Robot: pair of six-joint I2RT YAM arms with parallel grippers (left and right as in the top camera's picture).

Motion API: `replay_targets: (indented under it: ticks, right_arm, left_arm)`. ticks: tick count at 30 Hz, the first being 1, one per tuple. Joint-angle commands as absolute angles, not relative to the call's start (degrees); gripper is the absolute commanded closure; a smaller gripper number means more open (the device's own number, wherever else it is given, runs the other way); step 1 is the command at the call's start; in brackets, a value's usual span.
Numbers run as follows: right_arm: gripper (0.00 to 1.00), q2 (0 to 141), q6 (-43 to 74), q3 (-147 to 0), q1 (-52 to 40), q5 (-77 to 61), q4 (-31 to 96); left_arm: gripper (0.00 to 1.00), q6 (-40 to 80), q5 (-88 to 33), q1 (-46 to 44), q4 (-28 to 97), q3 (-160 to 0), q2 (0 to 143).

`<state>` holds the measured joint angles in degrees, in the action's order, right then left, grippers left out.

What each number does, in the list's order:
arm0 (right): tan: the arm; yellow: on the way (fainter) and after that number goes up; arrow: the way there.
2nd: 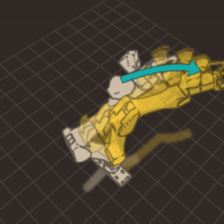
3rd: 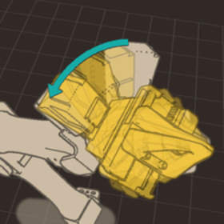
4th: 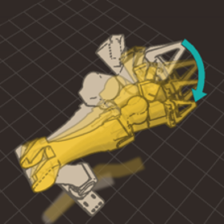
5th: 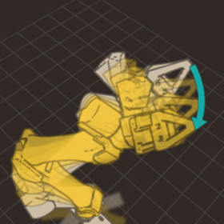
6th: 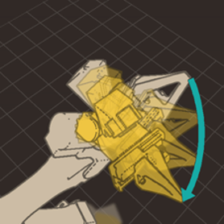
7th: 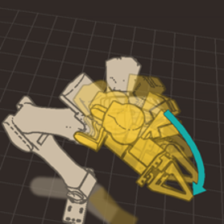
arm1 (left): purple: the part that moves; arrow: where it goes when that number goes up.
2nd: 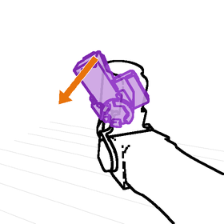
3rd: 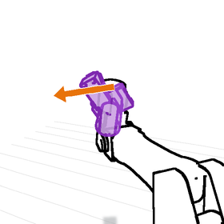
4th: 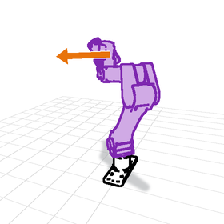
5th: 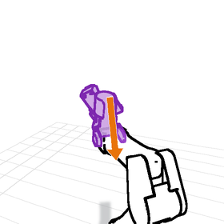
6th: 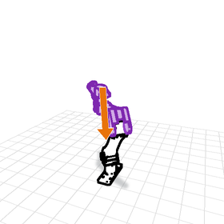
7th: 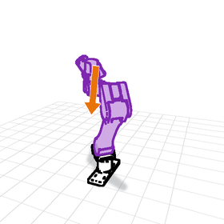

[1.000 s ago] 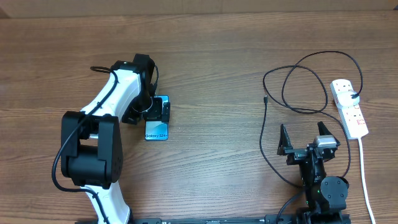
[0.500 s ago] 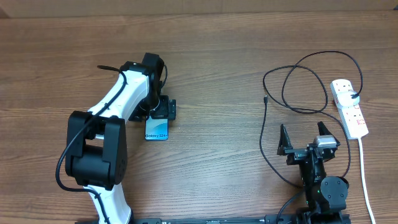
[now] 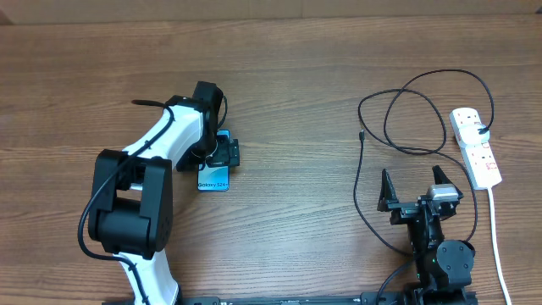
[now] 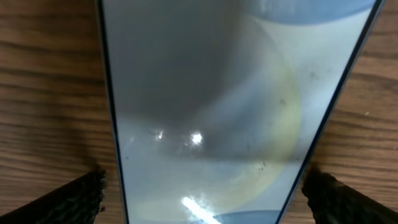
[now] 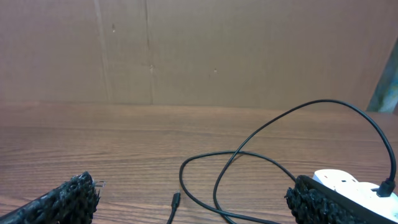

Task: Plug charger to phone and switch on socket
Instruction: 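Lower the left gripper and close it on the phone's bottom edge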

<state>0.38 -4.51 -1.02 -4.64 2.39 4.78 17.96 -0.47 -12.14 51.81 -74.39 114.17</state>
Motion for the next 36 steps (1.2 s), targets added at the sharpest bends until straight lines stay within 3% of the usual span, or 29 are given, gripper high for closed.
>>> replay_targets:
  ticks: [1, 11, 28, 36]
  right_arm:
    - [0.0, 0.49, -4.58, -0.49, -4.82, 2.9, 4.6]
    - [0.0, 0.49, -4.58, -0.49, -4.82, 2.9, 4.6]
    - [0.0, 0.49, -4.58, -0.47, -4.82, 2.9, 4.6]
    - [0.0, 0.49, -4.58, -0.47, -4.82, 2.9, 4.6]
  left_arm:
    - [0.0, 18.9, 0.45, -12.43, 50.35, -71.85, 115.09]
    - [0.0, 12.23, 0.67, -12.43, 45.74, -70.35, 115.07]
    - [0.0, 12.21, 1.06, -12.4, 43.07, -69.82, 115.09]
    - [0.12, 12.21, 1.06, -12.4, 43.59, -69.36, 115.09]
